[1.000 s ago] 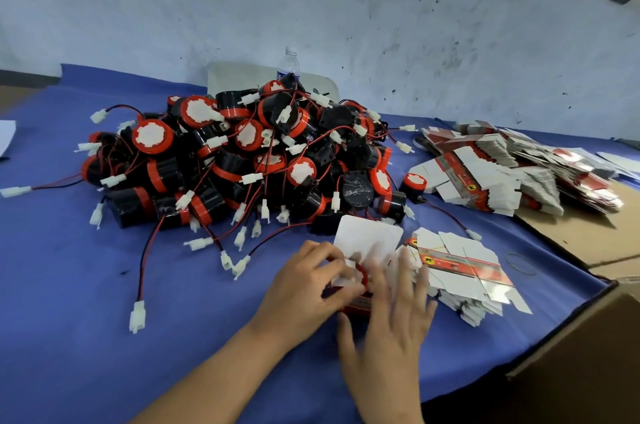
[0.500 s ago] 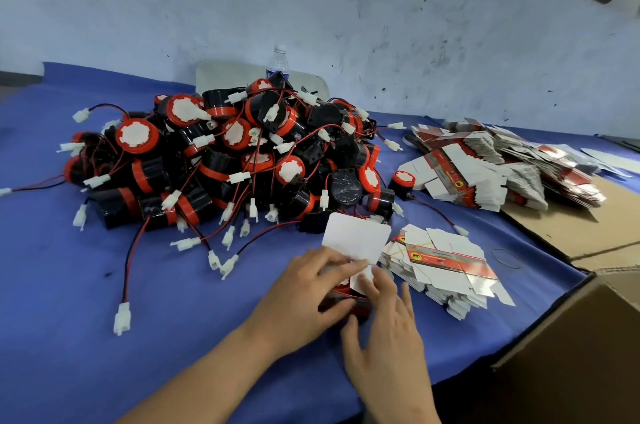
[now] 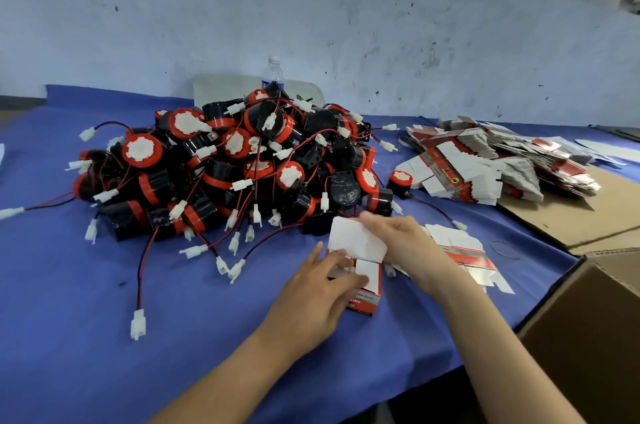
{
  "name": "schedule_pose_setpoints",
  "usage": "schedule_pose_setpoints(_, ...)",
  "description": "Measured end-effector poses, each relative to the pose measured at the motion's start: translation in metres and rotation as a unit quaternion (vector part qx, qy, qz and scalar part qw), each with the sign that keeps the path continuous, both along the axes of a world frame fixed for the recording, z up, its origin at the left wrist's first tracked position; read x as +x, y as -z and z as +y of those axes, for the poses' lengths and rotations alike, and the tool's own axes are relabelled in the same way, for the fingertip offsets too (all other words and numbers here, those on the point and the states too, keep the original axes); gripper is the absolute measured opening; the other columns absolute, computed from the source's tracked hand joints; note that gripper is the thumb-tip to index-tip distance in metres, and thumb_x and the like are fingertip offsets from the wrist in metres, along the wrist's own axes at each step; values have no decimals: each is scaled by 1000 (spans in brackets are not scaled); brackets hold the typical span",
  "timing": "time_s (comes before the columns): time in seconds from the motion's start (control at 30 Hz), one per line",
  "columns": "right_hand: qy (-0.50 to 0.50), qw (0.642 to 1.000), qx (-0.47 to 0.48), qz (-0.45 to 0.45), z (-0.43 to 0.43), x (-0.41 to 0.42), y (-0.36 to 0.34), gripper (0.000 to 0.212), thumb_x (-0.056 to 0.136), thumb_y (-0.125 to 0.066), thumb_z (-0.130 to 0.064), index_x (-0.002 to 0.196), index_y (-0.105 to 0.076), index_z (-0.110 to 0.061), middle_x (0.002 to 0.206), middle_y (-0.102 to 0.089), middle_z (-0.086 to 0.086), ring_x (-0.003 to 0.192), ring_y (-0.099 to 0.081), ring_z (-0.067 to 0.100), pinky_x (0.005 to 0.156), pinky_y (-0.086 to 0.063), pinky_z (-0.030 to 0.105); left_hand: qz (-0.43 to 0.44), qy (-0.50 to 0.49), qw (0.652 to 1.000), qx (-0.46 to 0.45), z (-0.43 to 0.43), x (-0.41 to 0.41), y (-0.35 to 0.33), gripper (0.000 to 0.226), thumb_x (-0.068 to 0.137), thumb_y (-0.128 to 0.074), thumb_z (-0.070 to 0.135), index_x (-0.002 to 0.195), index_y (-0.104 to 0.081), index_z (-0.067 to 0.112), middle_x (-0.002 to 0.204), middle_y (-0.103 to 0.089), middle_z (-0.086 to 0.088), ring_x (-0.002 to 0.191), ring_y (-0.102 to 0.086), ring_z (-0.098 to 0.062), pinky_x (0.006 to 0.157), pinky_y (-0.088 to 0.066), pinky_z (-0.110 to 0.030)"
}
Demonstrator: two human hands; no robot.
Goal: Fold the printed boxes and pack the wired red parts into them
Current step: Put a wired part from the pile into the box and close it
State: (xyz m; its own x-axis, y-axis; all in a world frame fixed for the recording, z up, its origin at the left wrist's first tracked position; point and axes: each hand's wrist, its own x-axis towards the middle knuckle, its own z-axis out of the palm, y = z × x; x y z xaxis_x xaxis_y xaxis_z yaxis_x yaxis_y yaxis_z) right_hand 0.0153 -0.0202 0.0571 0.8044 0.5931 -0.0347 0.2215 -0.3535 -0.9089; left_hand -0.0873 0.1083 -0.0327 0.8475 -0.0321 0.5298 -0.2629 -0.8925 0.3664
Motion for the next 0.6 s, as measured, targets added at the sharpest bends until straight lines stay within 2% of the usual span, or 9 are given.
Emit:
schedule_pose_setpoints(0.1, -64, 997, 41, -22, -5, 0, 10, 26, 97, -53, -30, 97, -75, -18, 58, -64, -16, 50, -53, -5, 48, -38, 6, 13, 14, 998, -57, 1, -1, 0, 28, 100, -48, 26, 118, -68, 23, 130, -55, -3, 125, -50, -20, 93, -49, -44)
schedule_pose_setpoints(0.17, -80, 995, 47, -44, -6, 1, 14, 20, 95, -58, -20, 107, -73, -17, 72, -71, -17, 67, -62, -9, 62, -45, 7, 5, 20, 998, -62, 1, -1, -1, 26, 99, -50, 25, 118, -68, 22, 129, -54, -2, 122, -50, -17, 84, -52, -40)
schedule_pose_setpoints(0.23, -35, 993, 45, -101, -3, -4, 21, 18, 92, -62, -12, 105, -74, -17, 88, -74, -12, 85, -67, 0, 78, -51, 18, -14, 32, 997, -65, -1, 0, -2, 23, 99, -50, 23, 111, -69, 18, 123, -55, 0, 111, -54, -16, 78, -51, -35)
schedule_pose_setpoints(0.27, -2, 991, 55, -124, -1, -8, 27, 18, 91, -63, -10, 102, -74, -17, 90, -74, -12, 88, -67, 2, 82, -51, 22, -28, 35, 996, -81, -2, 0, -3, 19, 99, -52, 21, 104, -68, 14, 117, -55, 2, 102, -55, -14, 75, -49, -30)
schedule_pose_setpoints(0.33, 24, 985, 88, -148, 1, -17, 39, 19, 90, -64, -9, 100, -75, -21, 79, -71, -19, 78, -65, -4, 74, -48, 13, -61, 13, 988, -138, -3, 0, -3, 5, 93, -61, 14, 90, -60, 12, 102, -48, 6, 85, -52, -9, 70, -42, -18)
schedule_pose_setpoints(0.4, 23, 985, 109, -130, -3, -25, 52, 24, 89, -64, -8, 100, -74, -28, 75, -70, -23, 75, -63, -8, 70, -44, 8, -88, -41, 971, -218, -1, 0, -2, 24, 85, -71, 10, 90, -50, 22, 97, -42, 7, 84, -52, -7, 70, -41, -13)
schedule_pose_setpoints(0.47, 9, 988, 108, -113, -7, -30, 65, 30, 86, -67, -8, 102, -72, -33, 96, -72, -22, 101, -61, -8, 85, -44, 9, -84, -40, 952, -291, 5, 0, -2, 39, 81, -73, 11, 98, -44, 31, 102, -44, 6, 89, -53, -8, 75, -46, -17)
schedule_pose_setpoints(0.53, -11, 988, 83, -133, -11, -32, 73, 32, 86, -68, -8, 108, -70, -31, 113, -68, -18, 121, -50, -6, 101, -38, 14, -53, -4, 945, -322, 8, -2, -4, 37, 81, -64, 12, 106, -45, 31, 105, -48, 6, 91, -55, -12, 79, -50, -23)
schedule_pose_setpoints(0.6, -17, 987, 82, -138, -13, -32, 75, 32, 86, -67, -9, 110, -69, -31, 117, -67, -17, 125, -45, -6, 105, -35, 16, -46, 14, 951, -306, 9, -2, -4, 30, 83, -56, 9, 108, -52, 24, 105, -51, 6, 92, -56, -15, 82, -50, -26)
